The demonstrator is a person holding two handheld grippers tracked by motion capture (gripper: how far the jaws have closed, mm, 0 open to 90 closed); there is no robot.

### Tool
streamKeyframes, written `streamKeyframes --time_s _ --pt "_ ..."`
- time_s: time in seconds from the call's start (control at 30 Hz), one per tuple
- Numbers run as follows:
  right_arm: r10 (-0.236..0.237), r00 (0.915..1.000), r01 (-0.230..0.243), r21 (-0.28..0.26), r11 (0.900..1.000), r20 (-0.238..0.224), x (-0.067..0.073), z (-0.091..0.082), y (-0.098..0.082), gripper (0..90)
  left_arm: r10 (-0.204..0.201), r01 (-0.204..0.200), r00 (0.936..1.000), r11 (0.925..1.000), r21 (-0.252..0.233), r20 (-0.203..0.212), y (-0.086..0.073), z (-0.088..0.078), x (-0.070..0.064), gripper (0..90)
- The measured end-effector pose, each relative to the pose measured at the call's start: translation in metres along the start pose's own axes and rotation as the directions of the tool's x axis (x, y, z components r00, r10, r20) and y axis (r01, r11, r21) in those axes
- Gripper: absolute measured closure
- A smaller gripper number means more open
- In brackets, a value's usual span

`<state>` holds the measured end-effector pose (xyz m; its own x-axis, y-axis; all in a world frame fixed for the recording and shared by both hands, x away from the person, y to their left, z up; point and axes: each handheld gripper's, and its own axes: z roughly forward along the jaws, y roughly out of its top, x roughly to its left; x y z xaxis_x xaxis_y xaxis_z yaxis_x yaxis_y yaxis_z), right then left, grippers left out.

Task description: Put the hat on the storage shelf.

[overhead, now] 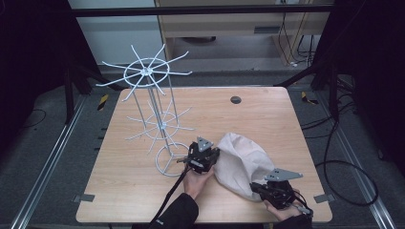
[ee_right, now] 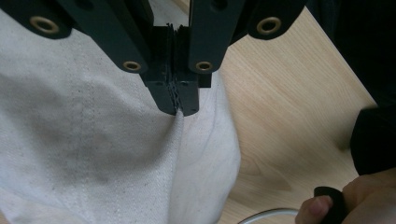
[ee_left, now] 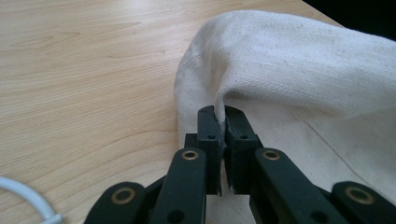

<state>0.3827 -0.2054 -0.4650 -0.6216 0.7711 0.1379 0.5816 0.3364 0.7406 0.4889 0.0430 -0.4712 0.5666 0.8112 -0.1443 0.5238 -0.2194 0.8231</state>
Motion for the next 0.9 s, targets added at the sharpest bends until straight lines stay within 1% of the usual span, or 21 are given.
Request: streamKeyframes --time_s 0.07,0.1,0.13,0.17,0.2,0.3,0.33,0.4,0.43,0.5,0.53,0.6,0.63,0.67,0.7,0.73,0.8,0.83,0.87,0.9 --pt "0.000 1.0000 0.000 0.001 1.000 -0.004 0.001 0.001 0.000 88.1 0.016 -0.016 0.9999 0.9999 -0.001 -0.002 0.000 -0.001 0.001 82.3" --pt "0.000 1.0000 0.000 0.001 1.000 -0.004 0.001 0.001 0.000 88.1 0.016 -0.016 0.9999 0.9999 -0.001 -0.002 0.000 -0.001 0.001 79.1" --pt "0.003 1.0000 -0.003 -0.006 1.000 -0.002 -0.001 -0.002 0.000 86.3 0.023 -0.023 0.9997 0.9997 -0.008 0.007 0.000 -0.006 0.002 74.9" --pt "0.003 1.0000 -0.003 -0.006 1.000 -0.002 -0.001 -0.002 0.000 86.3 0.023 -0.023 0.9997 0.9997 -0.008 0.007 0.000 -0.006 0.002 71.5" --pt "0.005 1.0000 -0.005 -0.011 1.000 0.000 -0.001 -0.004 0.000 85.2 0.026 -0.026 0.9994 0.9996 -0.009 0.023 -0.001 -0.010 0.003 71.5" --pt "-0.005 0.9998 0.006 -0.066 0.998 0.020 -0.003 -0.014 0.002 79.5 0.051 -0.050 0.9980 0.9987 -0.010 0.038 -0.005 -0.023 0.002 65.1" --pt "-0.009 0.9989 0.014 -0.105 0.994 0.045 -0.004 -0.021 0.004 74.2 0.084 -0.083 0.9958 0.9965 -0.008 0.037 -0.008 -0.033 0.001 60.1" --pt "-0.013 0.9981 0.021 -0.133 0.991 0.060 -0.005 -0.027 0.006 70.9 0.118 -0.117 0.9922 0.9931 -0.007 0.042 -0.010 -0.044 0.001 57.0" --pt "-0.015 0.9971 0.026 -0.144 0.989 0.074 -0.006 -0.029 0.007 69.1 0.113 -0.113 0.9922 0.9935 -0.014 0.052 -0.011 -0.050 0.002 56.1" --pt "-0.016 0.9957 0.030 -0.157 0.987 0.091 -0.007 -0.032 0.009 66.0 0.134 -0.133 0.9887 0.9910 -0.012 0.068 -0.013 -0.062 0.004 53.5" --pt "-0.018 0.9949 0.033 -0.160 0.986 0.099 -0.008 -0.034 0.011 65.2 0.138 -0.137 0.9881 0.9904 -0.012 0.069 -0.014 -0.068 0.005 52.7" --pt "-0.013 0.9952 0.029 -0.163 0.986 0.097 -0.009 -0.037 0.014 63.5 0.148 -0.148 0.9859 0.9889 -0.012 0.078 -0.016 -0.080 0.007 50.1" --pt "-0.012 0.9947 0.029 -0.162 0.986 0.102 -0.010 -0.037 0.015 63.1 0.148 -0.148 0.9859 0.9889 -0.012 0.078 -0.016 -0.080 0.007 48.9" --pt "-0.012 0.9947 0.029 -0.162 0.986 0.102 -0.010 -0.037 0.015 63.1 0.157 -0.156 0.9836 0.9876 -0.018 0.089 -0.017 -0.087 0.010 48.9" --pt "-0.015 0.9941 0.032 -0.158 0.987 0.108 -0.011 -0.037 0.018 62.4 0.153 -0.152 0.9836 0.9883 -0.018 0.096 -0.019 -0.092 0.011 47.6" --pt "-0.025 0.9931 0.041 -0.141 0.989 0.114 -0.011 -0.037 0.022 61.2 0.163 -0.161 0.9818 0.9866 -0.025 0.098 -0.021 -0.097 0.014 46.3" --pt "-0.026 0.9927 0.042 -0.134 0.990 0.118 -0.011 -0.036 0.024 60.7 0.167 -0.166 0.9814 0.9859 -0.022 0.094 -0.024 -0.107 0.020 45.9" --pt "-0.035 0.9923 0.050 -0.124 0.991 0.119 -0.011 -0.035 0.030 59.4 0.163 -0.161 0.9822 0.9867 -0.021 0.094 -0.026 -0.110 0.021 45.1" --pt "-0.035 0.9923 0.050 -0.124 0.991 0.119 -0.011 -0.035 0.030 59.4 0.169 -0.168 0.9817 0.9856 -0.016 0.088 -0.028 -0.114 0.024 45.1" --pt "-0.046 0.9920 0.060 -0.120 0.991 0.118 -0.009 -0.035 0.037 57.8 0.177 -0.177 0.9812 0.9842 -0.010 0.077 -0.033 -0.122 0.030 43.4"
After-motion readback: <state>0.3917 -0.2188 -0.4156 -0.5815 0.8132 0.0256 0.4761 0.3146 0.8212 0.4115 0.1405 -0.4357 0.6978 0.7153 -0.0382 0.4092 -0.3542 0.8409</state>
